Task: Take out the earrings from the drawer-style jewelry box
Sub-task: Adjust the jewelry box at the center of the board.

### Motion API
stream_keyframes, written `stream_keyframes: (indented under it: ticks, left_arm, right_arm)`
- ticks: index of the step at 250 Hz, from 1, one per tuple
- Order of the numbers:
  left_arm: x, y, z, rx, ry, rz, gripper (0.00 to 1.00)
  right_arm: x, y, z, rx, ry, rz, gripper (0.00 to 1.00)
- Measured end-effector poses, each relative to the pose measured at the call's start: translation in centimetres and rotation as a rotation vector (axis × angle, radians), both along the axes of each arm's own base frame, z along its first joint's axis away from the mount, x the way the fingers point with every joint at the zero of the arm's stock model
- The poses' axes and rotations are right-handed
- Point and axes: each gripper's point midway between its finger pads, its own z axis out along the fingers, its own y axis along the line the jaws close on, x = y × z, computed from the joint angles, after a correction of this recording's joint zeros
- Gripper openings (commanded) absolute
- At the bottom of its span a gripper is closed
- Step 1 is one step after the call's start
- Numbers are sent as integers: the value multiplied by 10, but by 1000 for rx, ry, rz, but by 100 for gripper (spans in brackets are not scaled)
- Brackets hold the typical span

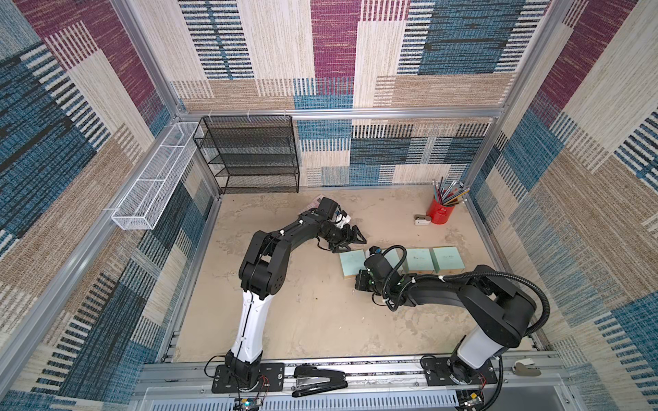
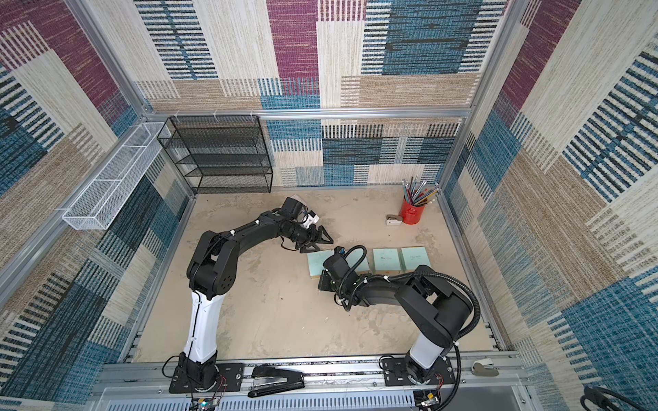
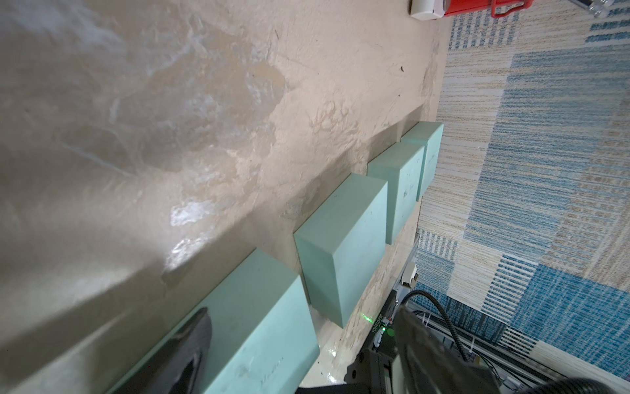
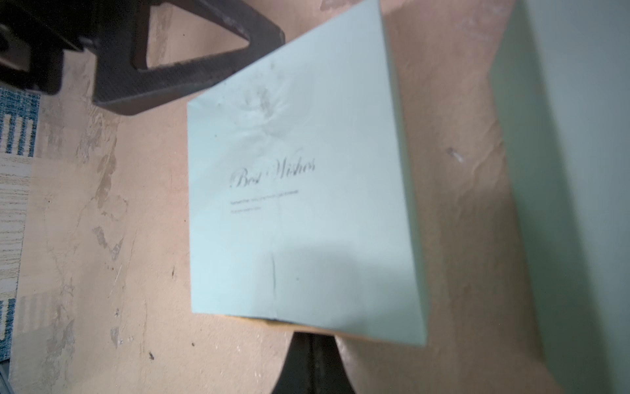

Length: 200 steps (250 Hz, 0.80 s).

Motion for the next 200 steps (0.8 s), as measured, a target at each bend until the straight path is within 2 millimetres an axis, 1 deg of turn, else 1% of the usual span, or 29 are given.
stream_keyframes:
  ticks: [48,200]
  left_arm:
    - [-4,-5,0,-8,-34,-9,84]
    - [-4,-5,-2,-10,-63,-4,82]
  right_arm:
    - [0,-1,-2,-2,8,-9,0]
    - [0,-3,3,-3,4,-17,0]
